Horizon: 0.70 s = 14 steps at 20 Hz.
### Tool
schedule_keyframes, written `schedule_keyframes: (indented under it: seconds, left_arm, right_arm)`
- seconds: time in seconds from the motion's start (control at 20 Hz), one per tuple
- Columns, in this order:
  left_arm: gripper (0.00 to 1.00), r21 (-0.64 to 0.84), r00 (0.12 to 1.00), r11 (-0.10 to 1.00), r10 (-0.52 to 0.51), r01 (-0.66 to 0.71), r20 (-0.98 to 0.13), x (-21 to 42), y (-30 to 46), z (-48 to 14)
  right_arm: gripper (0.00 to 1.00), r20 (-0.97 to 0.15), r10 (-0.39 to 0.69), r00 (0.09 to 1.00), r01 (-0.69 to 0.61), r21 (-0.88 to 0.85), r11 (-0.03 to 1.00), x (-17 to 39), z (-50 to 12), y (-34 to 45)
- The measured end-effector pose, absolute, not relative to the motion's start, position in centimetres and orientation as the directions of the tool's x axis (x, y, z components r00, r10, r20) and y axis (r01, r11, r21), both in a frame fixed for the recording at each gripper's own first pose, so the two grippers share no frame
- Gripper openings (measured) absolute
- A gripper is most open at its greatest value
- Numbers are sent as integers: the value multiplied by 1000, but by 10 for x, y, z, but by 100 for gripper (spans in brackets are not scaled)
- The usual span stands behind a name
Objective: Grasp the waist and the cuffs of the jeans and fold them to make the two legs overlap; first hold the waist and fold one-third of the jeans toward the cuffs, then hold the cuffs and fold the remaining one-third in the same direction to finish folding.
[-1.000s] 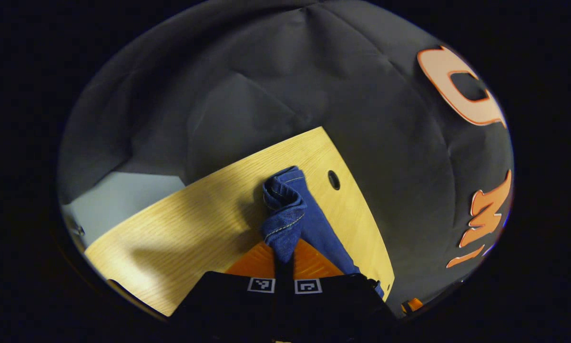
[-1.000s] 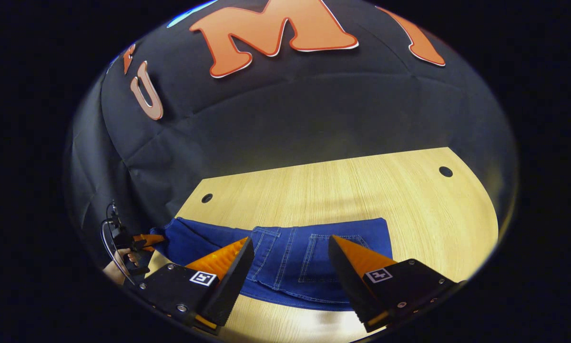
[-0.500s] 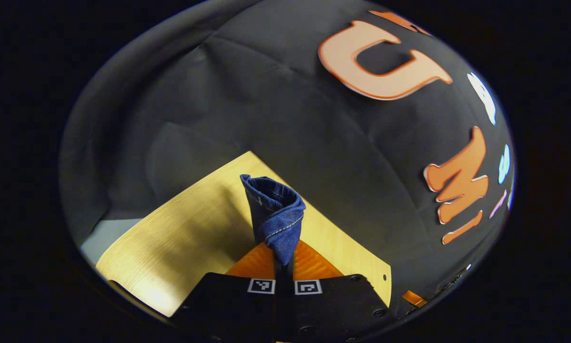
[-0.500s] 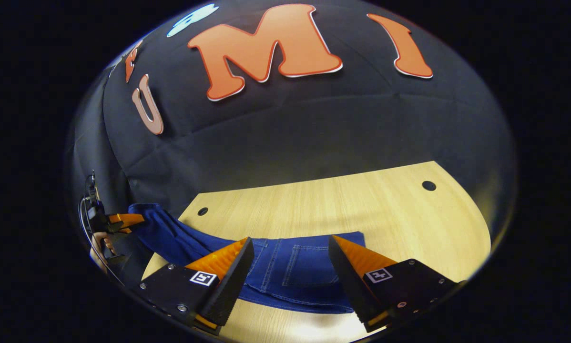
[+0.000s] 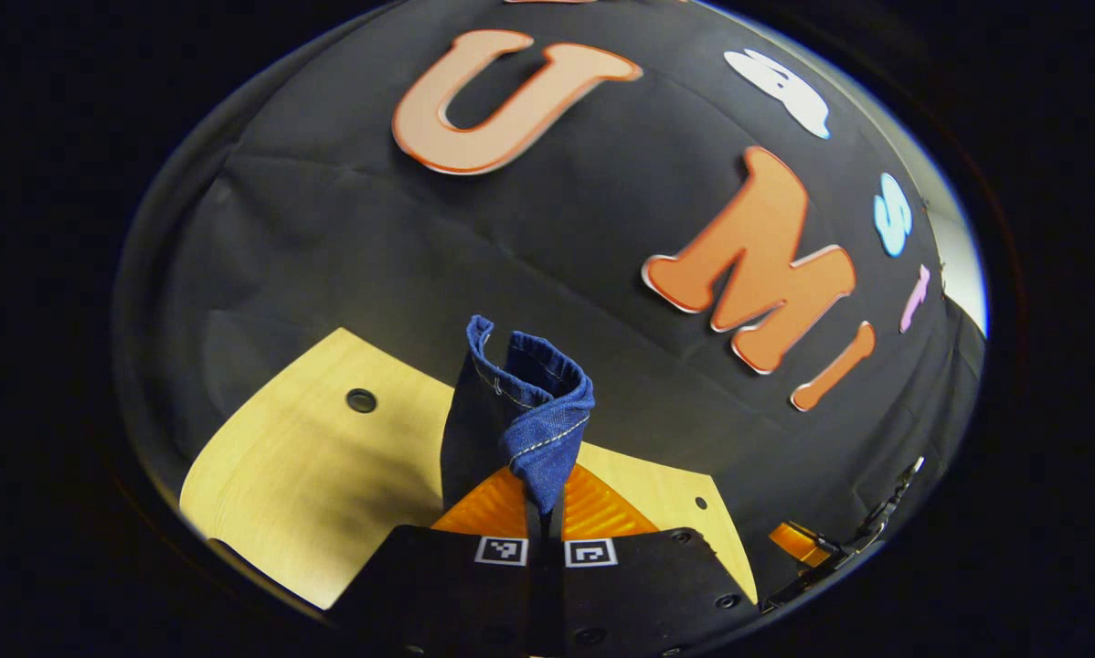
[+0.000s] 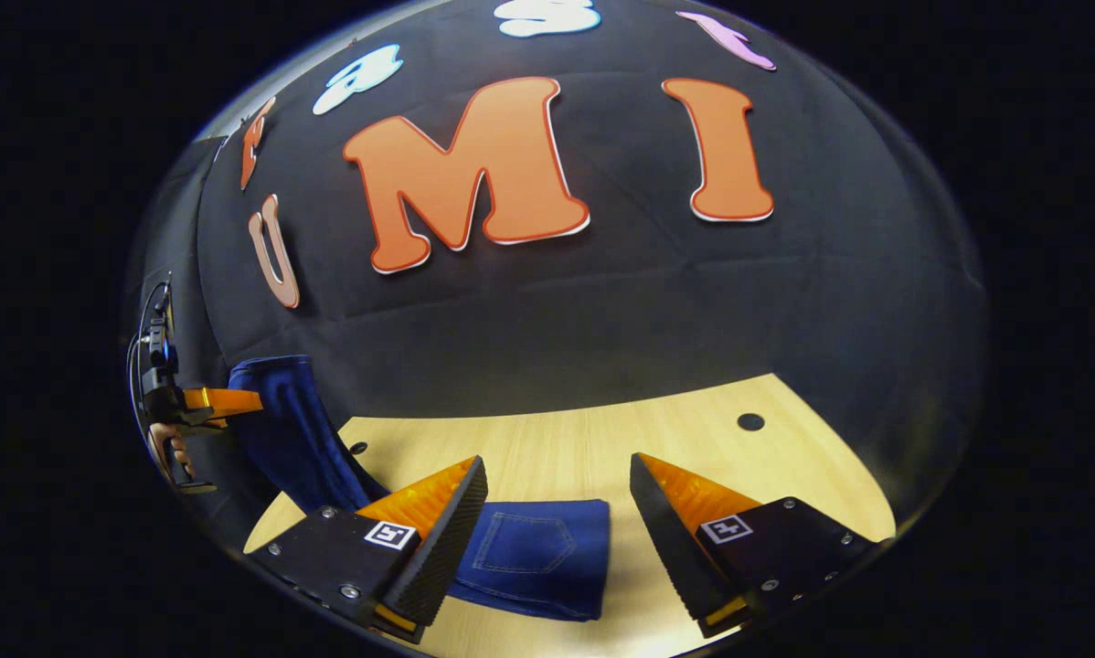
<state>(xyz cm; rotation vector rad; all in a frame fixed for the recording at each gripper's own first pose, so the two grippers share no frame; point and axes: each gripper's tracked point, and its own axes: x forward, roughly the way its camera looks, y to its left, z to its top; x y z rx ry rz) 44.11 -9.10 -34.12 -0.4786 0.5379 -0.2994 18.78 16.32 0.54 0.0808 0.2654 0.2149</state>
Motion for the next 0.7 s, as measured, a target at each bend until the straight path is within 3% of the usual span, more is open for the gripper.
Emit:
schedule_keyframes:
  seconds: [0.35,0.55,0.7]
  left_arm:
    - [1,-497,703,810,-548,311,-454,429,-269,-349]
    - [1,-440,614,816,-574,374,-542,410,-353,-405]
    - [1,-351,563,854,-518,384,-644,390,-390,-458]
  right_arm:
    - [97,-203,146,968,-127,104,986,168,18,81]
    - [97,-209,98,973,-69,141,988,158,7,34]
    - [97,-239,67,969,-31,152,988,152,-13,7]
